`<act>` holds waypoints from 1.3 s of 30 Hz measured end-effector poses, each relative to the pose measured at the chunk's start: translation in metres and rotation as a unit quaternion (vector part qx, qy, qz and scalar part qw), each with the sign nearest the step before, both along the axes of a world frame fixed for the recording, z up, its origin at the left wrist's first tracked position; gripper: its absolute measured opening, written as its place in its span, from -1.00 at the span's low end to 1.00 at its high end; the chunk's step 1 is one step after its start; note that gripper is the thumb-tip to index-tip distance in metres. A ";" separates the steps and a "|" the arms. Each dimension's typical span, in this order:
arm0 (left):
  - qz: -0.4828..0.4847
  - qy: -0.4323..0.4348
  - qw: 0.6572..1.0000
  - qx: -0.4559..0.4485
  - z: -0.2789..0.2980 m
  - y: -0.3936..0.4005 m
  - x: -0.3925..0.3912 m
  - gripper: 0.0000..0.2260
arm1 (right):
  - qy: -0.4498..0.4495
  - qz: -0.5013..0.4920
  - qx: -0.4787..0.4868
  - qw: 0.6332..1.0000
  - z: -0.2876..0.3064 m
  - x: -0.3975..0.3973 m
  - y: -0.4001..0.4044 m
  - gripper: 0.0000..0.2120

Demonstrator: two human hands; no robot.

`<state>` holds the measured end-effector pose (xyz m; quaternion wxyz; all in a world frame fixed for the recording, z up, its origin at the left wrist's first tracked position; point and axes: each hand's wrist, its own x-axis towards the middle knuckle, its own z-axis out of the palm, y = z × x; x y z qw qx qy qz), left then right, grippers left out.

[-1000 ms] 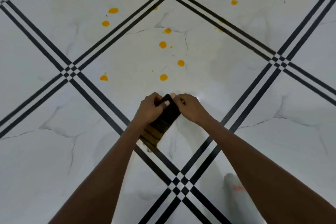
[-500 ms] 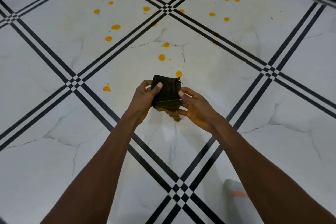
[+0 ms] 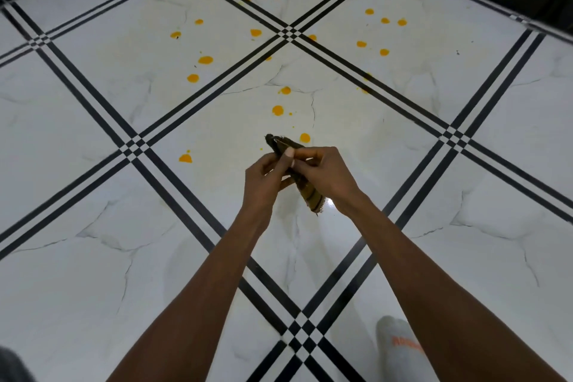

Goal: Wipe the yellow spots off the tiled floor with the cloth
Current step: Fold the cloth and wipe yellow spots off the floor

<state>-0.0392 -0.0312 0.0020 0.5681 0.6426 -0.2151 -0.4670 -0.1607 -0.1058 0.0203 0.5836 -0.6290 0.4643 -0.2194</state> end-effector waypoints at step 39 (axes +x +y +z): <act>0.008 -0.355 0.923 0.148 -0.076 0.007 0.095 -0.85 | 0.279 0.151 -0.221 0.922 -0.036 0.036 -0.027 -0.72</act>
